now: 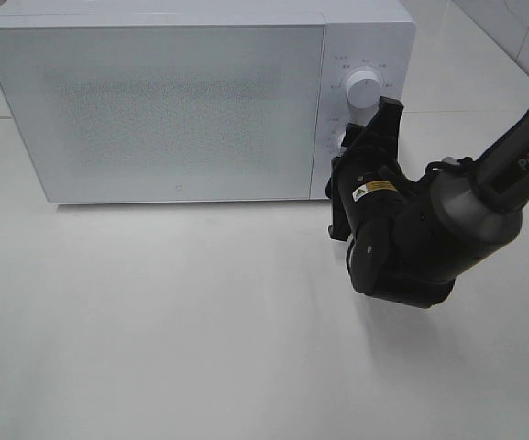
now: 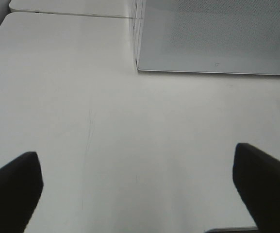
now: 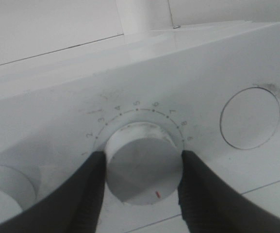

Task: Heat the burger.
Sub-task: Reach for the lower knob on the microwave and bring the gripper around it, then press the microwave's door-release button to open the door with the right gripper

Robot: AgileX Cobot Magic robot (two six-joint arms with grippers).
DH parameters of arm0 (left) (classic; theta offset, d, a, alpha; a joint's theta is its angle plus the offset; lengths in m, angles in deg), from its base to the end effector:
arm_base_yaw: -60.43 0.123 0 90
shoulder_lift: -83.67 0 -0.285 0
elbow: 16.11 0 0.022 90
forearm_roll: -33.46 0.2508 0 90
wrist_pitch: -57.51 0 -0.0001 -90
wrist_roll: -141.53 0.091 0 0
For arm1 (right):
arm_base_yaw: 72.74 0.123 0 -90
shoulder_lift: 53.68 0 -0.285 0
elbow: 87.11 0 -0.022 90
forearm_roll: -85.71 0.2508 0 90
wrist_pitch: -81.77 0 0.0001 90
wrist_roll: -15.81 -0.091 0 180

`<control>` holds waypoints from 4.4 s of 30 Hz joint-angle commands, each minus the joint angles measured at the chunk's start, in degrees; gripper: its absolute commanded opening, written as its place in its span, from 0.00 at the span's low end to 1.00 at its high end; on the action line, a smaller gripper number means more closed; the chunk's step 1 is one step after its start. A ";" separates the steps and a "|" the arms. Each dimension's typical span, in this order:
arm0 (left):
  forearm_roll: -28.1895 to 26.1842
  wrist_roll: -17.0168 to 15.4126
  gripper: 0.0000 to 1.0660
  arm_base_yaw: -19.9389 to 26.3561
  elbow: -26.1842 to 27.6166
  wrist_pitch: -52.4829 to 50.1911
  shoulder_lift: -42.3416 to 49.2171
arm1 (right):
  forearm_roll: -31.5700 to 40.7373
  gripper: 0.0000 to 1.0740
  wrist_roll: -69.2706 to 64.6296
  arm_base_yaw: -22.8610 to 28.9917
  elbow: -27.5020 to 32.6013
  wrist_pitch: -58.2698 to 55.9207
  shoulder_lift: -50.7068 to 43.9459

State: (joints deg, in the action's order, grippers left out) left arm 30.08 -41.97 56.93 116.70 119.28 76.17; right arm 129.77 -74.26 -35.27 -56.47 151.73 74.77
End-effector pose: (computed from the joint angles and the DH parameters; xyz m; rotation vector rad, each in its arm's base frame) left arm -0.0095 -0.0042 0.2826 0.0044 2.0344 -0.1472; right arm 0.3186 0.1693 0.1125 1.4814 1.0770 1.3055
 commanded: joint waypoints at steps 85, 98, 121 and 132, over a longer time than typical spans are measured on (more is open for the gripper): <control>-0.46 0.11 0.94 0.06 -0.34 -0.57 0.97 | -45.49 0.72 78.27 0.52 10.94 -107.77 -69.39; -0.46 0.11 0.94 0.06 -0.34 -0.57 0.97 | -44.06 0.71 79.13 -13.87 10.94 -118.95 -79.98; -0.46 0.11 0.94 0.06 -0.34 -0.57 0.97 | -42.86 0.71 83.59 -27.90 11.00 -127.94 -101.53; -0.46 0.11 0.94 0.06 -0.34 -0.57 0.97 | -42.91 0.71 83.54 -30.14 15.87 -128.29 -112.87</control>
State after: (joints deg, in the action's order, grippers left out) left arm 30.08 -41.97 56.93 116.70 119.28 76.17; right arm 86.69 8.42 -65.07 -41.40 23.67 -36.38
